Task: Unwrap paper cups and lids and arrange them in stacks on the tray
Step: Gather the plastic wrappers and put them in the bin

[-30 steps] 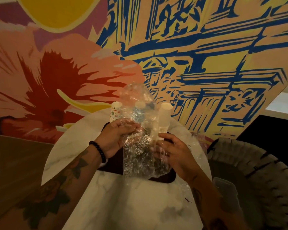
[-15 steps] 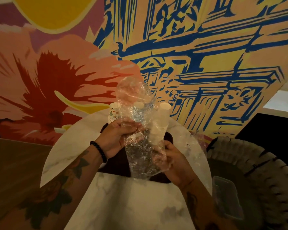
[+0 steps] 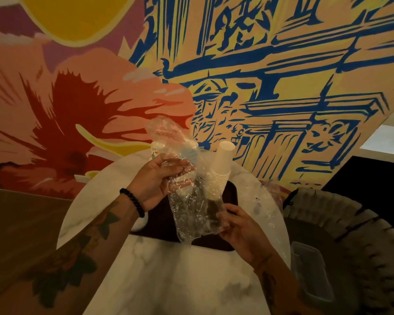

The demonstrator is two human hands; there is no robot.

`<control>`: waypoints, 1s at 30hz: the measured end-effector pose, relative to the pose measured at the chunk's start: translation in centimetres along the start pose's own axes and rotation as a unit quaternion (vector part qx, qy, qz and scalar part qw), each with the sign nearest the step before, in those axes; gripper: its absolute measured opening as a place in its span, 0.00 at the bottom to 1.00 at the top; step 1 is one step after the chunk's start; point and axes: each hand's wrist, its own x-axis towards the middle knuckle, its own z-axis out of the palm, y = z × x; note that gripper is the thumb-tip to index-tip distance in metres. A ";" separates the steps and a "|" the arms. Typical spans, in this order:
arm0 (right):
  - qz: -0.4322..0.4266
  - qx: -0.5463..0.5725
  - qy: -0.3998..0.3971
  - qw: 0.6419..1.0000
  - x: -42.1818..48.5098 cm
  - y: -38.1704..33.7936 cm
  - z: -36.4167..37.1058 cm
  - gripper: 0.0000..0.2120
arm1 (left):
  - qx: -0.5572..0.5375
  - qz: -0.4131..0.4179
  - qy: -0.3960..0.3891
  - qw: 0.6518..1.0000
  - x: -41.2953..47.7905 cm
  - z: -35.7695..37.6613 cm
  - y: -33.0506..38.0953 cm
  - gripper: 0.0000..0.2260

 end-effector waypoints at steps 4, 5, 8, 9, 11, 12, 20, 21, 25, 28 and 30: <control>-0.030 -0.133 0.038 0.990 -0.1 -1.4 0.2 0.19 | 0.004 0.002 -0.014 1.000 0.0 -0.2 0.2 0.10; -0.041 -0.153 0.026 0.987 -0.1 -2.1 0.6 0.24 | 0.011 -0.001 -0.014 1.000 0.0 -0.1 0.2 0.11; -0.067 -0.184 -0.041 0.980 -0.3 -4.3 2.2 0.27 | 0.042 -0.012 -0.008 0.999 0.1 0.1 -0.4 0.13; -0.075 -0.204 -0.064 0.974 -0.3 -5.0 2.9 0.25 | 0.053 -0.015 -0.007 0.998 0.0 0.3 -0.5 0.13; -0.094 -0.245 -0.091 0.961 -0.4 -5.8 4.1 0.20 | 0.076 -0.019 -0.010 0.997 -0.1 0.5 -0.8 0.12; -0.106 -0.258 -0.090 0.956 -0.3 -6.1 4.4 0.16 | 0.090 -0.019 -0.010 0.996 -0.1 0.7 -0.8 0.12; -0.134 -0.244 -0.046 0.959 0.6 -6.5 4.6 0.08 | 0.213 -0.038 -0.004 0.976 -0.7 0.6 -0.1 0.18; -0.127 -0.236 -0.049 0.962 0.6 -6.5 4.7 0.09 | 0.229 -0.034 -0.007 0.973 -0.7 0.6 -0.1 0.16; -0.120 -0.207 -0.085 0.967 0.9 -6.7 4.6 0.12 | 0.213 -0.044 -0.027 0.976 -0.7 0.4 -0.1 0.12; -0.113 -0.162 -0.104 0.975 1.0 -6.9 4.2 0.13 | 0.189 -0.048 -0.058 0.979 -0.6 0.2 -0.1 0.11; -0.107 -0.139 -0.114 0.978 0.8 -7.1 3.9 0.13 | 0.178 -0.048 -0.066 0.981 -0.6 0.2 -0.1 0.09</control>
